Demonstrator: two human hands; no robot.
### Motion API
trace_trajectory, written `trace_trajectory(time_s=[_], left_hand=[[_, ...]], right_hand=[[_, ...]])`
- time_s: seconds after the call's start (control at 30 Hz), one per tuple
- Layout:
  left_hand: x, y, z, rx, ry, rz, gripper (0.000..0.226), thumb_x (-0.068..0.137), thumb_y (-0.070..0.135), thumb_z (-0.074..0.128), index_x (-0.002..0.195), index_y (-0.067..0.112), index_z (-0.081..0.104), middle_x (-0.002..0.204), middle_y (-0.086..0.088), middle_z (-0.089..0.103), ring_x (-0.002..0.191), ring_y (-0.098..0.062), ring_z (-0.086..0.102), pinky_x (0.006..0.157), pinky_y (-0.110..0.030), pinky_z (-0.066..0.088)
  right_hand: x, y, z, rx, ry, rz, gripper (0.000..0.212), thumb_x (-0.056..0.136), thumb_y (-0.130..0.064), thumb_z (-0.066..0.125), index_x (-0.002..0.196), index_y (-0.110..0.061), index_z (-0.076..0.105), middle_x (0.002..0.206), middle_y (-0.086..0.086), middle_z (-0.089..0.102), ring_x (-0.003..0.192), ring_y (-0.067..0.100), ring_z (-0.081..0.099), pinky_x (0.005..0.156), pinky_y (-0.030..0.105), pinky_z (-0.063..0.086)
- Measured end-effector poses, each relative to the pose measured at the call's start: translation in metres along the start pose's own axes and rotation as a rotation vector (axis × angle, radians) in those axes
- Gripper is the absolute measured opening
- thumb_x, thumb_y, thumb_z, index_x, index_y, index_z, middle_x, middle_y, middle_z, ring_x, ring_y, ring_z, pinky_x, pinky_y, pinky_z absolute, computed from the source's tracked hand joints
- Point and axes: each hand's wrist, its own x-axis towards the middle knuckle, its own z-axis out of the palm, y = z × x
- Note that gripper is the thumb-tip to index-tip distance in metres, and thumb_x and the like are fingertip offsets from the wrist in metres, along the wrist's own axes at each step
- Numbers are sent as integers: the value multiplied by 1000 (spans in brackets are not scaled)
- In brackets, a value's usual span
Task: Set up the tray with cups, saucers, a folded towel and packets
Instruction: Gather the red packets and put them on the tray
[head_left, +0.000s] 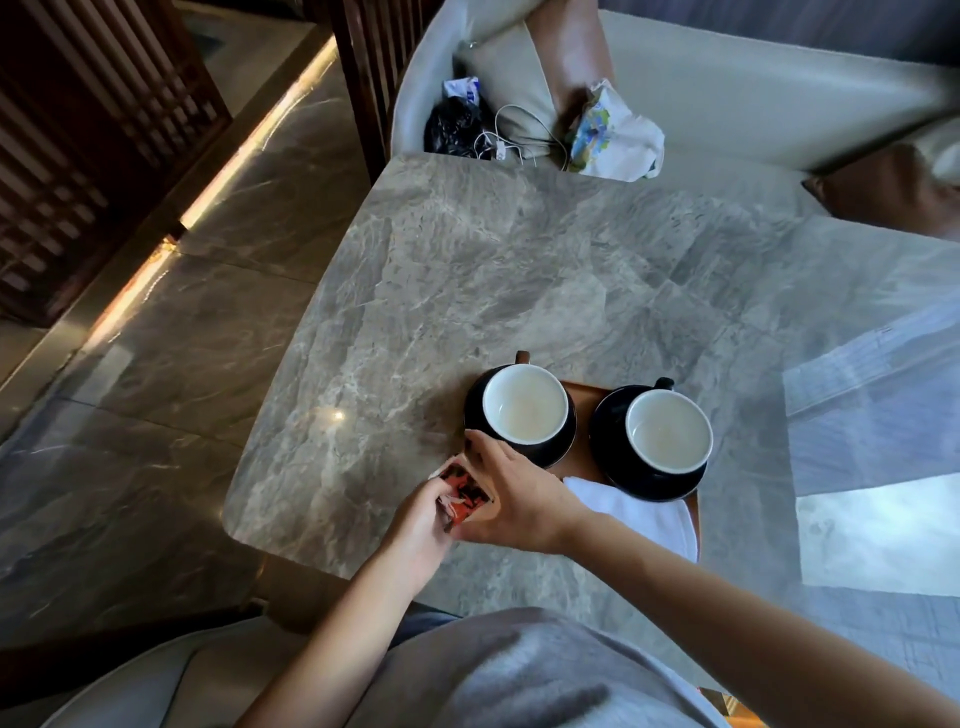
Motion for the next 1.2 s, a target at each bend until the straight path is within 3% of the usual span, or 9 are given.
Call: trace_trajectory(time_s=[0.1, 0.23, 0.43, 0.53, 0.7, 0.8, 0.9, 1.03, 1.2], left_hand=[[1, 0, 3, 0, 74, 59, 28, 89, 6, 36, 91, 8, 64, 70, -7, 74, 70, -18, 66, 65, -27, 51], [1, -3, 9, 9, 171, 150, 23, 93, 6, 40, 101, 5, 61, 91, -15, 67, 79, -22, 64, 69, -31, 50], [-4, -5, 13, 38, 100, 169, 20, 96, 11, 43, 107, 7, 60, 98, -13, 68, 89, -20, 64, 78, -31, 51], [-3, -5, 11, 84, 67, 99, 14, 94, 8, 44, 96, 7, 59, 82, -10, 65, 77, -19, 61, 72, -30, 50], [0, -1, -3, 359, 41, 75, 12, 93, 14, 50, 91, 16, 61, 74, -1, 71, 60, -11, 63, 52, -23, 42], [0, 0, -2, 529, 42, 125, 13, 92, 15, 51, 94, 19, 63, 79, -1, 71, 64, -10, 64, 48, -19, 40], [4, -2, 1, 588, 96, 144, 12, 91, 18, 51, 92, 22, 63, 87, -2, 68, 75, -14, 60, 51, -19, 36], [11, -6, 5, 655, 95, 186, 10, 91, 14, 53, 88, 18, 61, 79, 1, 66, 69, -8, 58, 43, -7, 39], [27, -10, 5, 840, 87, 240, 10, 89, 8, 53, 82, 12, 57, 85, -7, 64, 76, -14, 57, 67, -19, 44]], right_hand=[[-3, 1, 10, -17, 86, 85, 104, 65, -60, 72, 145, -22, 17, 146, -4, 39, 131, 17, 42, 94, 36, 45], [5, -7, 20, -58, 143, 45, 87, 69, -53, 66, 138, -26, 21, 133, -3, 51, 115, 21, 55, 73, 32, 45], [18, -3, 19, -203, 156, 5, 72, 77, -32, 60, 139, -23, 25, 124, -2, 56, 110, 22, 58, 65, 32, 46], [17, 4, 15, -225, 95, -35, 64, 78, -30, 61, 136, -26, 33, 124, -3, 58, 109, 21, 59, 68, 33, 47], [11, 17, 4, -150, -8, -54, 65, 76, -42, 69, 132, -25, 39, 124, -4, 60, 107, 20, 61, 79, 38, 53], [4, 21, 4, -94, 1, -14, 64, 74, -53, 68, 128, -31, 39, 121, -8, 60, 104, 17, 62, 80, 37, 53], [-1, 29, 6, -171, 42, 39, 69, 68, -70, 57, 126, -35, 40, 115, -8, 57, 103, 16, 59, 71, 30, 46], [1, 41, 15, -344, 39, 57, 62, 75, -61, 57, 125, -26, 43, 110, -3, 56, 104, 21, 56, 63, 32, 43], [2, 48, 25, -326, 65, 100, 71, 70, -76, 46, 117, -23, 49, 100, -1, 57, 89, 24, 62, 57, 30, 36]])
